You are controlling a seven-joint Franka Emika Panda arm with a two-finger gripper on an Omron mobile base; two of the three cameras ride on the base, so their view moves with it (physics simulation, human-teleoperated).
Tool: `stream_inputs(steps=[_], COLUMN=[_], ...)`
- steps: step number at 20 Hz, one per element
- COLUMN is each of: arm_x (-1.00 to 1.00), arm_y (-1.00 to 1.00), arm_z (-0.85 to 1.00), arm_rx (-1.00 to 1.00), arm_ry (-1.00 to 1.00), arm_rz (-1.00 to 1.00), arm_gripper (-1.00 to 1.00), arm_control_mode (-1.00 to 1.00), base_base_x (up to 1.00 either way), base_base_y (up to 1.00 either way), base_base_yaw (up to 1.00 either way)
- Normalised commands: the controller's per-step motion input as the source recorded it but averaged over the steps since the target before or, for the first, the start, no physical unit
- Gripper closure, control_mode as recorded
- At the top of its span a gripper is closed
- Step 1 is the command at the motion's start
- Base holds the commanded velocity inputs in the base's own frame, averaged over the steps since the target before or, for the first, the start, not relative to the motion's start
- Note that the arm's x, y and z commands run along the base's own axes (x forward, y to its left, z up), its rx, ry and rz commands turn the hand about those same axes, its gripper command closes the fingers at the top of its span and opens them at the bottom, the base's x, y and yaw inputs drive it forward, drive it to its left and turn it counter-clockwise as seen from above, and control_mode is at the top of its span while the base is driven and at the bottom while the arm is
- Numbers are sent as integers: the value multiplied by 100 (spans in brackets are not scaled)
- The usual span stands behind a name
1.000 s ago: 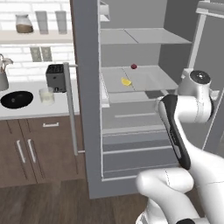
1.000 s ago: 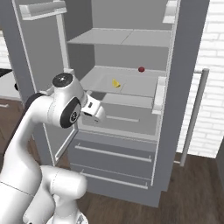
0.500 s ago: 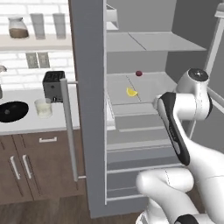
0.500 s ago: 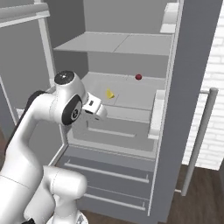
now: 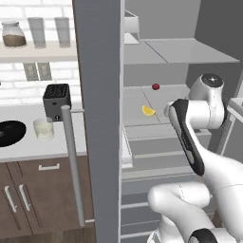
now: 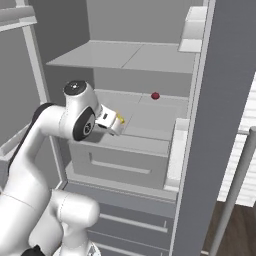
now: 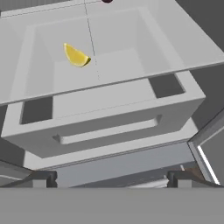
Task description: Grab a lemon wedge from the fridge and one ice cube from the ice bowl, and put them in the glass of lemonade.
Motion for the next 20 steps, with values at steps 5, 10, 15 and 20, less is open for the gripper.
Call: stream_inputs(steps=[5,10,15,20], arm_x=[93,80,74,17], arm_y=[12,2,9,3], arm_z=[-2,-10,-29,-9], arm_rx=[-1,0,0,-5], arm_ry=[-2,0,1,3], arm_rz=[9,16,29,8], arm_gripper=[-100,-100,-100,-100], arm_control_mode=[-100,-100,-100,-100], base_base_x=[0,0,0,0], base_base_y=[0,0,0,0], base_base_yaw=[0,0,0,0])
